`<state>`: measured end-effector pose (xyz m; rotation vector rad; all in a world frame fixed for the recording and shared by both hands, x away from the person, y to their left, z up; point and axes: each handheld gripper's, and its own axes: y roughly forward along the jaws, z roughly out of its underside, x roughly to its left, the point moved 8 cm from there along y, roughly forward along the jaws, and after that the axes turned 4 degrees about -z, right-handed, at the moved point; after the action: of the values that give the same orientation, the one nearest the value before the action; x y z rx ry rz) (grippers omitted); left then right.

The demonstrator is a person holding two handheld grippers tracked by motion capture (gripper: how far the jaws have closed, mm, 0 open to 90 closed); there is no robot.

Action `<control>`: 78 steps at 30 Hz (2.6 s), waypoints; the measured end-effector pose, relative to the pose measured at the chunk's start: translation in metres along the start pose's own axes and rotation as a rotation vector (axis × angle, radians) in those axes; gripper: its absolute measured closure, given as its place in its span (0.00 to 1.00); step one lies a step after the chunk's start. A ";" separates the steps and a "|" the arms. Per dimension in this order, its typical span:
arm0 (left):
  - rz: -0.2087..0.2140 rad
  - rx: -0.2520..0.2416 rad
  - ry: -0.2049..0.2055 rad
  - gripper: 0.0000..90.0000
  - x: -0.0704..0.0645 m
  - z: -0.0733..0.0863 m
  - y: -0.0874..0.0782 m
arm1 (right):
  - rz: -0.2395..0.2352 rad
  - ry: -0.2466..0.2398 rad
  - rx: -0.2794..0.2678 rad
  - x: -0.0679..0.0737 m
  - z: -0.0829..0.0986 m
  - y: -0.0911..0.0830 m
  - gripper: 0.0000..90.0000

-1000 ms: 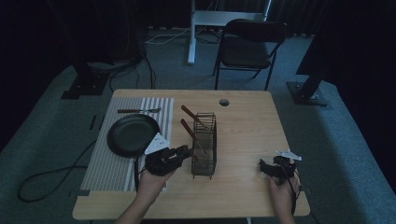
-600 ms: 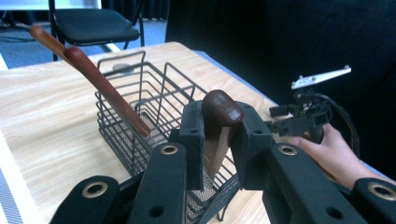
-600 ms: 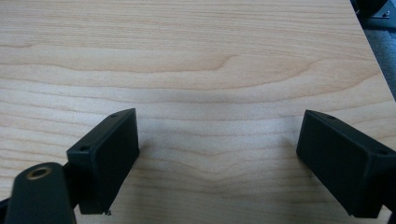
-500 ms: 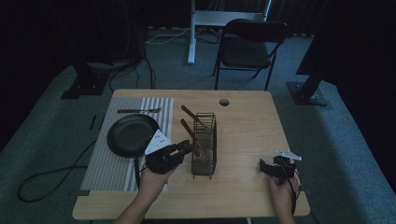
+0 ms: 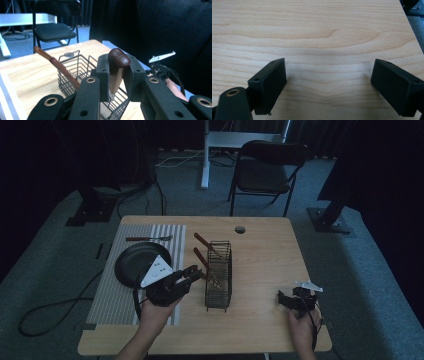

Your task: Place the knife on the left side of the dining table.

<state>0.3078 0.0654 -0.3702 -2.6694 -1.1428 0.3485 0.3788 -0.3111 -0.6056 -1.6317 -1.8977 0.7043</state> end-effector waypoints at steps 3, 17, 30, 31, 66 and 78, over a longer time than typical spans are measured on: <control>-0.003 -0.005 0.001 0.85 0.001 -0.003 -0.002 | 0.000 0.000 0.000 0.000 0.000 0.000 0.13; -0.052 -0.084 0.023 0.85 0.015 -0.033 -0.039 | 0.000 0.000 0.000 0.000 0.000 0.000 0.13; -0.120 -0.073 0.000 0.85 0.046 -0.019 -0.062 | 0.000 0.000 0.000 0.000 0.000 0.000 0.13; -0.126 -0.067 -0.007 0.85 0.049 -0.016 -0.064 | 0.000 0.000 0.000 0.000 0.000 0.000 0.13; -0.211 0.115 -0.129 0.85 0.114 0.092 -0.083 | 0.001 0.000 0.001 0.000 0.000 0.000 0.13; -0.182 0.123 -0.196 0.85 0.124 0.105 -0.085 | 0.000 0.001 0.001 0.000 0.000 0.000 0.13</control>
<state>0.3017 0.2238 -0.4617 -2.4450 -1.3602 0.6364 0.3787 -0.3110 -0.6056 -1.6317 -1.8960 0.7039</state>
